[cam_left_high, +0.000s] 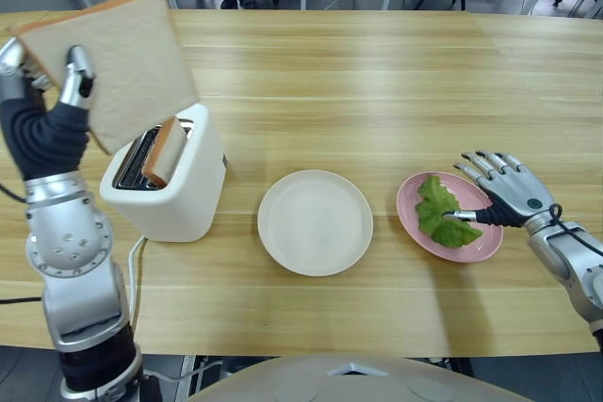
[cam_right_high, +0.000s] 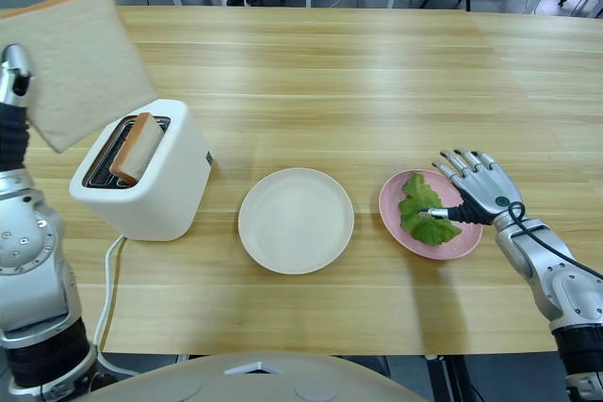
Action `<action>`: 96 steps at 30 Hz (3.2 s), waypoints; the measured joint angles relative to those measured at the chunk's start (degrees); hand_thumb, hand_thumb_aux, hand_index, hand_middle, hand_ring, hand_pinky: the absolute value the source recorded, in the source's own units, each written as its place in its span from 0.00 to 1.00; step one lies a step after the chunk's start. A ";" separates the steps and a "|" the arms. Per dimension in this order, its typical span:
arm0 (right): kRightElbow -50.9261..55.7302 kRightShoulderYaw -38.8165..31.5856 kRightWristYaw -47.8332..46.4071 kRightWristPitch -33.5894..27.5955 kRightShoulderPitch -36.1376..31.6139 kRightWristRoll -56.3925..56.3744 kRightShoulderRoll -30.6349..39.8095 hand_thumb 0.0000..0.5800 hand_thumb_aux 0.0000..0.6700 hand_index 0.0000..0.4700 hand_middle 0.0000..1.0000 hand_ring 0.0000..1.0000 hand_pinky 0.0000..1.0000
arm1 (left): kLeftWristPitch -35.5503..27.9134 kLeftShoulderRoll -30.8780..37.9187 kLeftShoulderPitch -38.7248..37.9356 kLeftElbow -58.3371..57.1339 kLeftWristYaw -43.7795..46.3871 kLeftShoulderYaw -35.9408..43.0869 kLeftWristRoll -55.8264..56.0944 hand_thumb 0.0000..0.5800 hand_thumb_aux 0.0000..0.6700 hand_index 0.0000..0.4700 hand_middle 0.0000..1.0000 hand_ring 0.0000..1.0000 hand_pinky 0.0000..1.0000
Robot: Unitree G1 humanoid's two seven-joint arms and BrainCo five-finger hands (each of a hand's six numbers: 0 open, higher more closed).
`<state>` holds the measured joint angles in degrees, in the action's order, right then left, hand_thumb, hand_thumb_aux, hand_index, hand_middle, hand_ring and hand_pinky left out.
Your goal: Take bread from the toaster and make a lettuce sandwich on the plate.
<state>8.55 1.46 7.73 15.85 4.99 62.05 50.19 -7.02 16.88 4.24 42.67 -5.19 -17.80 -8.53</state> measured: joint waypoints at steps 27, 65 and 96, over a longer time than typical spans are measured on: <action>11.86 -14.21 1.96 -0.73 -8.97 1.25 2.94 0.89 0.67 0.66 0.00 0.00 0.00 | -12.16 -6.44 -5.08 -14.80 11.12 31.13 -2.37 1.00 1.00 0.98 0.57 0.57 0.57; 6.40 -15.99 -6.40 -0.50 -14.13 -6.27 6.73 0.00 0.00 0.00 0.00 0.00 0.00 | -9.63 -3.87 -0.36 -44.13 13.39 40.39 -13.33 0.00 0.00 0.00 0.00 0.00 0.00; 22.02 -25.48 -3.20 2.48 -20.96 -0.43 7.59 1.00 1.00 0.98 0.00 0.00 0.00 | -7.60 1.42 -3.69 -17.33 8.71 33.26 -29.02 0.00 0.00 0.00 0.00 0.00 0.00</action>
<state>30.57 -24.02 4.52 18.32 -15.97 61.62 57.78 -14.62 18.30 0.55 25.33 3.51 15.46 -37.55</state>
